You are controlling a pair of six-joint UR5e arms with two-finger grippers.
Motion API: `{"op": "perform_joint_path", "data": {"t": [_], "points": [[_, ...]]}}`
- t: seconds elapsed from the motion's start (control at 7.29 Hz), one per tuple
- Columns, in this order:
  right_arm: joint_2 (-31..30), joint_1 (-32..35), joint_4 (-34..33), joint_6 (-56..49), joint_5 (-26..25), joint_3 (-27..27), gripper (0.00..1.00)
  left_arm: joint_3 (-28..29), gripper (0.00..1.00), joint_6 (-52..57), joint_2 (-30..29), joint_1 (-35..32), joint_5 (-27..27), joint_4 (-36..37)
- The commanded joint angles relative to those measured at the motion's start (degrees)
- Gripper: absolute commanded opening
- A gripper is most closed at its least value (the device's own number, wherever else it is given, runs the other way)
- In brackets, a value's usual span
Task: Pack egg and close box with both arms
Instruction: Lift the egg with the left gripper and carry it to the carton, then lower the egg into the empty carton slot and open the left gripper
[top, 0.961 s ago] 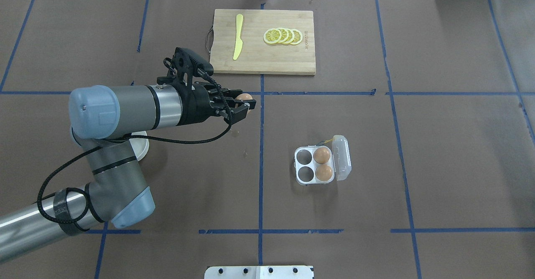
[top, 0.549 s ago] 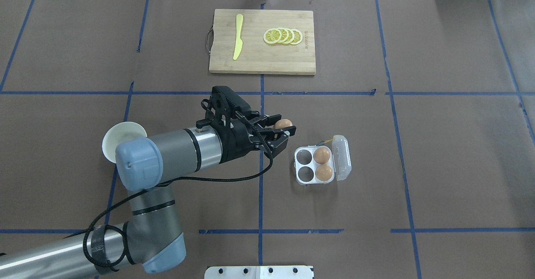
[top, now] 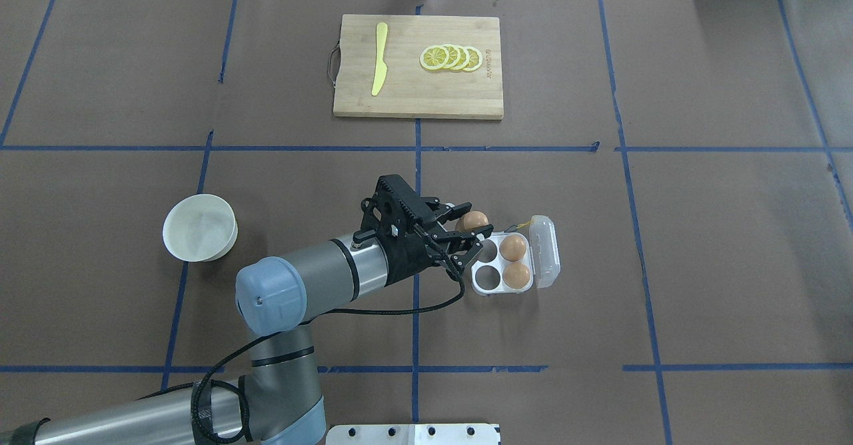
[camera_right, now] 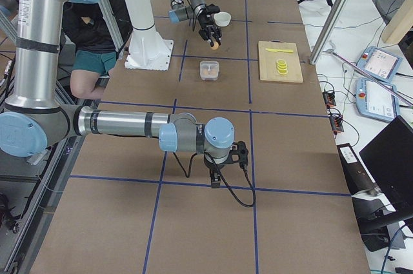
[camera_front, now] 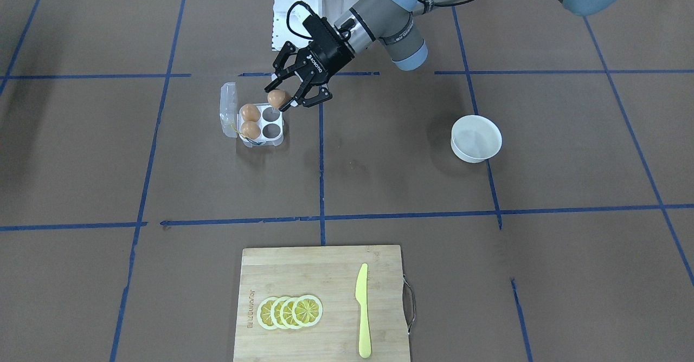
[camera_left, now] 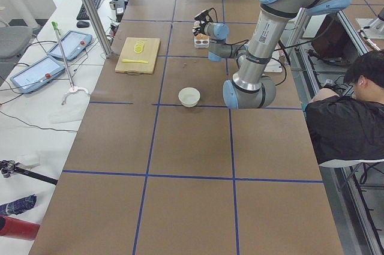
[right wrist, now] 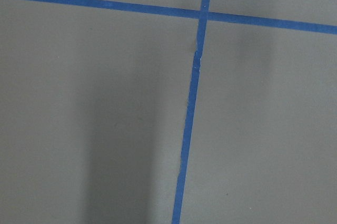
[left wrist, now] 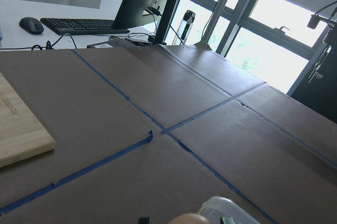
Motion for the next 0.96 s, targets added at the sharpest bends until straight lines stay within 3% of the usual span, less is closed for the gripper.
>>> {"op": "perform_joint_path", "data": {"t": [0.0,0.41,0.82], "points": [[0.0,0.0,0.0,0.0,-0.1,0.0,1.00,3.3,0.00,4.0,-0.7,2.9,3.9,-0.4],[0.0,0.0,0.0,-0.1,-0.1,-0.1,1.00,8.2,0.00,4.0,-4.2,4.6,6.2,-0.3],[-0.1,0.0,0.0,-0.1,-0.1,-0.1,1.00,9.3,0.00,4.0,-5.2,5.6,6.2,-0.3]]}}
